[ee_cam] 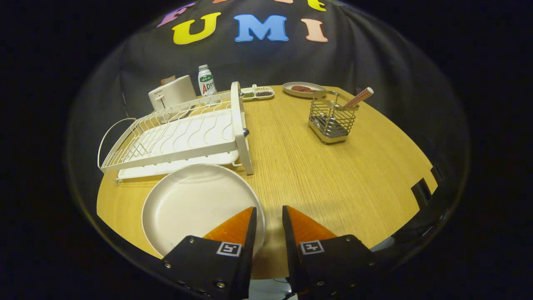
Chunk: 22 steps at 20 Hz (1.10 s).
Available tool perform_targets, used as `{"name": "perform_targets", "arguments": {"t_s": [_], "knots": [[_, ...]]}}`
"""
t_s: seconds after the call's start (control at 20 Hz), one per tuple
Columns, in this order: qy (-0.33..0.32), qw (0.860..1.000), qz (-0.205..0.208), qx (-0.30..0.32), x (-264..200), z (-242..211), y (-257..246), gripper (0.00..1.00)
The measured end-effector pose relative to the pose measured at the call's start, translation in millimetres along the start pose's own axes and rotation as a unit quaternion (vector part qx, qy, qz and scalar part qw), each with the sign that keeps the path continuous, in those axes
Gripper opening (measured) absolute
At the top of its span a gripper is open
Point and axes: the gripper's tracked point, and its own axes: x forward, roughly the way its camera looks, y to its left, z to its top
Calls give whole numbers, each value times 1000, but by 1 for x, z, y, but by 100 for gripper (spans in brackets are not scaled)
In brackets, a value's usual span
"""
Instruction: Take the plate from the dish rack, then take the spoon from the basket and place it into the plate.
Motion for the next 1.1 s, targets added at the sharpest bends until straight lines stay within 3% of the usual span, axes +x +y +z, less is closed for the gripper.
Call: {"name": "perform_targets", "arguments": {"t_s": [0.25, 0.65, 1.1], "knots": [[-55, 998, -22, 1, -21, 49, -33, 38], [-130, 987, -92, -3, -42, 128, -98, 38], [-155, 980, -126, 12, -21, 175, -141, 42]]}}
